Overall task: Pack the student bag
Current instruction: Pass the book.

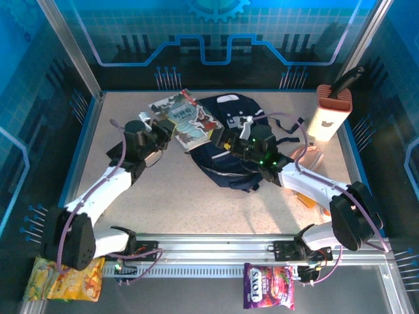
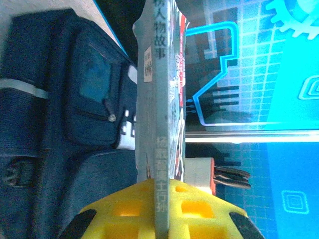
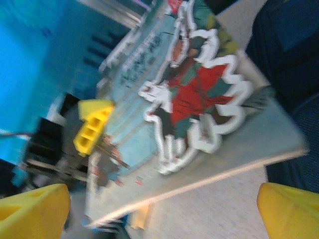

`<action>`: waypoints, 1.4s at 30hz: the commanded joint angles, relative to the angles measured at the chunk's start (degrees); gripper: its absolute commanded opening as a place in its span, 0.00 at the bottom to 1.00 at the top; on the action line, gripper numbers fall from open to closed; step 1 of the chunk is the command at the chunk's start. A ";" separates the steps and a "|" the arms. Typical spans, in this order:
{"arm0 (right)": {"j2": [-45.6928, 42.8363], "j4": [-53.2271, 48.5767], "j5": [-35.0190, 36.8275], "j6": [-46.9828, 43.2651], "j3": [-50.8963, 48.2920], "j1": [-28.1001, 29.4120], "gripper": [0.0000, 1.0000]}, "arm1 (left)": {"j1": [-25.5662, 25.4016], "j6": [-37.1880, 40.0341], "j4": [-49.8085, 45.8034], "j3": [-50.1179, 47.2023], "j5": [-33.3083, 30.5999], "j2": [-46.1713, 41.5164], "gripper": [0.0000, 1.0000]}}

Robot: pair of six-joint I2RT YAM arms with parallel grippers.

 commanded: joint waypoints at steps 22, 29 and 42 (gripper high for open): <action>9.87 14.47 2.53 21.69 6.09 -2.77 0.82 | -5.75 -7.05 20.03 7.29 -4.65 10.24 0.00; 11.82 17.98 2.36 23.14 6.40 -3.04 0.51 | -5.88 -6.74 19.41 6.71 -4.86 9.98 0.00; 0.63 6.08 3.54 12.66 -0.93 -7.77 0.00 | -7.38 18.80 -5.83 9.64 -3.88 5.43 0.67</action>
